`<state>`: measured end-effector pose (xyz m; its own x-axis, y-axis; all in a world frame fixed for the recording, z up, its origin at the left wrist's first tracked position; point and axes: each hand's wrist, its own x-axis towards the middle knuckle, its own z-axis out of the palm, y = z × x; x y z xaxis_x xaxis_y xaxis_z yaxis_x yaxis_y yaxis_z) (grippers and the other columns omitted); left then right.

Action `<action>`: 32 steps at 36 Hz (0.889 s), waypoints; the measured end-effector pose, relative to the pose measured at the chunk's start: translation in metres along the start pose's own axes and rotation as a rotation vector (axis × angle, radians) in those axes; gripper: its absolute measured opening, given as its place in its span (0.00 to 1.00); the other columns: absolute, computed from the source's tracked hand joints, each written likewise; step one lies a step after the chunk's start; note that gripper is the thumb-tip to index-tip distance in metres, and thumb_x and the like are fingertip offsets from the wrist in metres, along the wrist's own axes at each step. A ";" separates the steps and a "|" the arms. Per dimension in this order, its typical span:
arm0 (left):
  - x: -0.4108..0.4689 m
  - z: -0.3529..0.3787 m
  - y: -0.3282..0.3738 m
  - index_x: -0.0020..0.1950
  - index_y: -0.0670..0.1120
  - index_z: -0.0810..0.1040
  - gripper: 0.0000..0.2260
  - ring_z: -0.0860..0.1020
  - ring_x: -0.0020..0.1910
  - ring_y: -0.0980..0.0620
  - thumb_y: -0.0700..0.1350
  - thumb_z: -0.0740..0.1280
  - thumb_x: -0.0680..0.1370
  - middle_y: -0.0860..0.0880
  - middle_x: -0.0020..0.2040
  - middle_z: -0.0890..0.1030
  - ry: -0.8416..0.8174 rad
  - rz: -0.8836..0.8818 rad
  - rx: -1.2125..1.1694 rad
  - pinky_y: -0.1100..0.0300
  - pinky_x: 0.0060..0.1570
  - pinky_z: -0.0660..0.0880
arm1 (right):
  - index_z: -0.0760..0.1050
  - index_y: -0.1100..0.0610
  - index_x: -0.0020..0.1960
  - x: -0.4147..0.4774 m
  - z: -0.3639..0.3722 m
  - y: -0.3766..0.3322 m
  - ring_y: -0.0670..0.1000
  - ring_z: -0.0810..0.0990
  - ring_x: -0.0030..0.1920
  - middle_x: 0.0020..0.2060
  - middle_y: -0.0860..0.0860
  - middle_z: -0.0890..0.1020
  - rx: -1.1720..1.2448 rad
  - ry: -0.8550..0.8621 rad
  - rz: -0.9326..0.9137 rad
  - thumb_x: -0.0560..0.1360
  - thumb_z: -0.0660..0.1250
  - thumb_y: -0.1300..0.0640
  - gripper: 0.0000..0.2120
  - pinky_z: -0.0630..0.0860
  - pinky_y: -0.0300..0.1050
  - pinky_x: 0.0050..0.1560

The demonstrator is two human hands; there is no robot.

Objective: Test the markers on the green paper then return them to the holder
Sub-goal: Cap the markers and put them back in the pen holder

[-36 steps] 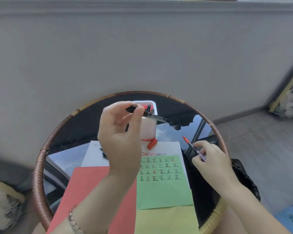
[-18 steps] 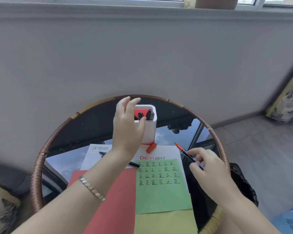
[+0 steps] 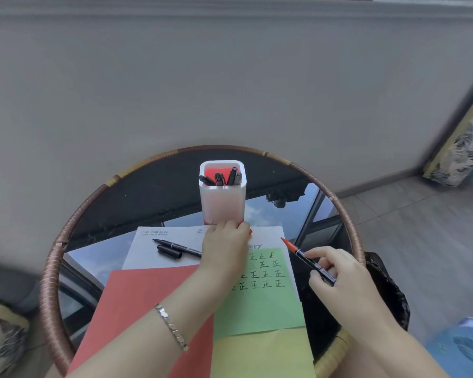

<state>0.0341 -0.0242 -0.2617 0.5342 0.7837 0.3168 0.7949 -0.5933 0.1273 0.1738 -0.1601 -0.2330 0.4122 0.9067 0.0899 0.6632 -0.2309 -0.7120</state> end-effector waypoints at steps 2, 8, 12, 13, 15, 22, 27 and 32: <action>-0.001 -0.002 0.002 0.45 0.43 0.80 0.05 0.77 0.38 0.44 0.42 0.70 0.71 0.46 0.38 0.79 -0.003 -0.040 -0.110 0.58 0.34 0.64 | 0.75 0.47 0.49 -0.001 0.000 0.001 0.41 0.71 0.37 0.39 0.45 0.72 0.004 -0.003 -0.001 0.71 0.65 0.64 0.13 0.69 0.33 0.37; -0.008 -0.030 0.009 0.50 0.45 0.76 0.07 0.74 0.39 0.54 0.41 0.58 0.78 0.54 0.43 0.75 0.001 -0.366 -0.753 0.69 0.33 0.69 | 0.74 0.43 0.42 -0.005 -0.005 -0.003 0.36 0.71 0.39 0.37 0.45 0.74 0.085 0.012 -0.042 0.70 0.65 0.66 0.17 0.68 0.27 0.39; -0.019 -0.054 0.009 0.44 0.51 0.79 0.09 0.74 0.34 0.56 0.41 0.61 0.78 0.52 0.35 0.78 -0.052 -0.547 -1.174 0.67 0.35 0.71 | 0.76 0.42 0.41 -0.008 -0.008 -0.006 0.44 0.73 0.32 0.33 0.48 0.78 0.166 0.031 -0.077 0.71 0.66 0.64 0.15 0.66 0.31 0.33; -0.023 -0.058 0.008 0.44 0.51 0.80 0.09 0.74 0.34 0.56 0.42 0.62 0.77 0.52 0.34 0.78 -0.042 -0.569 -1.211 0.64 0.37 0.71 | 0.76 0.42 0.41 -0.009 -0.009 -0.007 0.46 0.72 0.29 0.34 0.46 0.79 0.196 0.035 -0.087 0.71 0.66 0.63 0.14 0.65 0.31 0.31; -0.031 -0.061 0.004 0.43 0.49 0.81 0.07 0.74 0.34 0.58 0.41 0.64 0.76 0.54 0.33 0.80 -0.025 -0.599 -1.271 0.61 0.39 0.71 | 0.76 0.42 0.42 -0.011 -0.011 -0.013 0.50 0.71 0.27 0.33 0.46 0.80 0.257 0.028 -0.118 0.71 0.67 0.60 0.11 0.65 0.31 0.28; -0.048 -0.064 -0.005 0.44 0.44 0.79 0.03 0.75 0.37 0.55 0.42 0.67 0.73 0.51 0.37 0.83 -0.104 -0.775 -1.649 0.60 0.45 0.74 | 0.78 0.42 0.44 -0.017 -0.012 -0.029 0.53 0.78 0.32 0.32 0.51 0.81 0.327 -0.022 -0.218 0.67 0.72 0.51 0.07 0.73 0.43 0.33; -0.052 -0.064 -0.007 0.43 0.44 0.79 0.06 0.75 0.31 0.59 0.45 0.67 0.70 0.51 0.36 0.84 -0.082 -0.805 -1.688 0.62 0.39 0.72 | 0.79 0.40 0.45 -0.016 -0.008 -0.027 0.55 0.81 0.36 0.34 0.51 0.83 0.307 -0.069 -0.215 0.62 0.67 0.41 0.12 0.77 0.53 0.39; -0.055 -0.066 -0.004 0.43 0.43 0.79 0.05 0.75 0.29 0.60 0.43 0.66 0.73 0.51 0.35 0.84 -0.067 -0.791 -1.691 0.63 0.38 0.74 | 0.79 0.42 0.45 -0.015 -0.006 -0.026 0.59 0.80 0.35 0.34 0.53 0.83 0.303 -0.088 -0.222 0.65 0.71 0.49 0.08 0.77 0.57 0.37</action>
<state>-0.0174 -0.0764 -0.2178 0.2737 0.9132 -0.3018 -0.2363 0.3680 0.8993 0.1546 -0.1702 -0.2116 0.2151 0.9528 0.2141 0.5102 0.0773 -0.8566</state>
